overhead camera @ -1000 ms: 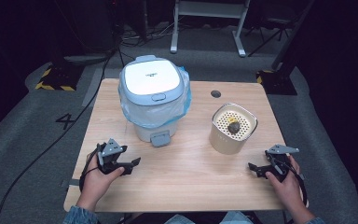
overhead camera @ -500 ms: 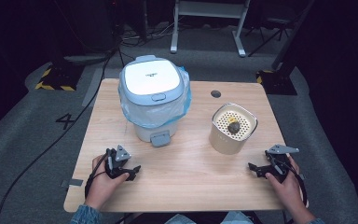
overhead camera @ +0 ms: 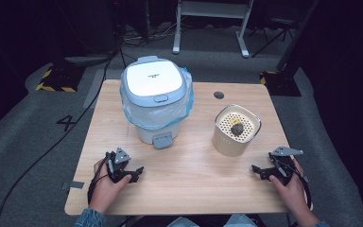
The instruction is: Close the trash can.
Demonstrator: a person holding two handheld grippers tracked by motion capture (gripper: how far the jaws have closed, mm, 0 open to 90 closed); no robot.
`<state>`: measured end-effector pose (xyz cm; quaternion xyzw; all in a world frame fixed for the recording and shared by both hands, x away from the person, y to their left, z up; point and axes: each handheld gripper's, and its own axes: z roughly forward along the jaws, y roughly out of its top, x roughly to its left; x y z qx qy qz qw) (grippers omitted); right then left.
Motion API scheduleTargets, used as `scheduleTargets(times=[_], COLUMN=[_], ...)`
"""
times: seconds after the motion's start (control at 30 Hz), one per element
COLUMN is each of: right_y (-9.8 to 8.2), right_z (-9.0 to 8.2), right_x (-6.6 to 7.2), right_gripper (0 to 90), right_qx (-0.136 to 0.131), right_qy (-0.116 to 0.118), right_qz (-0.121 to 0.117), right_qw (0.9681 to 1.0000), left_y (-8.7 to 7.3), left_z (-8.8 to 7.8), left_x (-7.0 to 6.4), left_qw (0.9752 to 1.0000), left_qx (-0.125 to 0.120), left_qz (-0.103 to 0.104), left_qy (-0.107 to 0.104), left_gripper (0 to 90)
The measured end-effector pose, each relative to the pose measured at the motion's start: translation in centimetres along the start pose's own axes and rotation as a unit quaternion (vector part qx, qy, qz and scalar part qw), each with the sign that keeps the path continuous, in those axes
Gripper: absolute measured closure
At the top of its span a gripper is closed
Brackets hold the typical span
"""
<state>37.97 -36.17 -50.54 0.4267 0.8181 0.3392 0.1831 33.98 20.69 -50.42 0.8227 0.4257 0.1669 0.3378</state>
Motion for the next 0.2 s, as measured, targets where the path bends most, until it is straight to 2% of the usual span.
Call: scheduleTargets(times=[0.2], right_y=[0.00], right_z=[0.00], right_x=[0.00], right_gripper=[0.5], right_qx=[0.000], right_qy=[0.000], right_qz=[0.000], right_qw=[1.0000], left_y=[0.01], left_z=[0.02], left_x=[-0.04], left_qw=[1.0000], left_qx=[0.000], left_qz=[-0.002], left_qy=[0.000], left_gripper=[19.3])
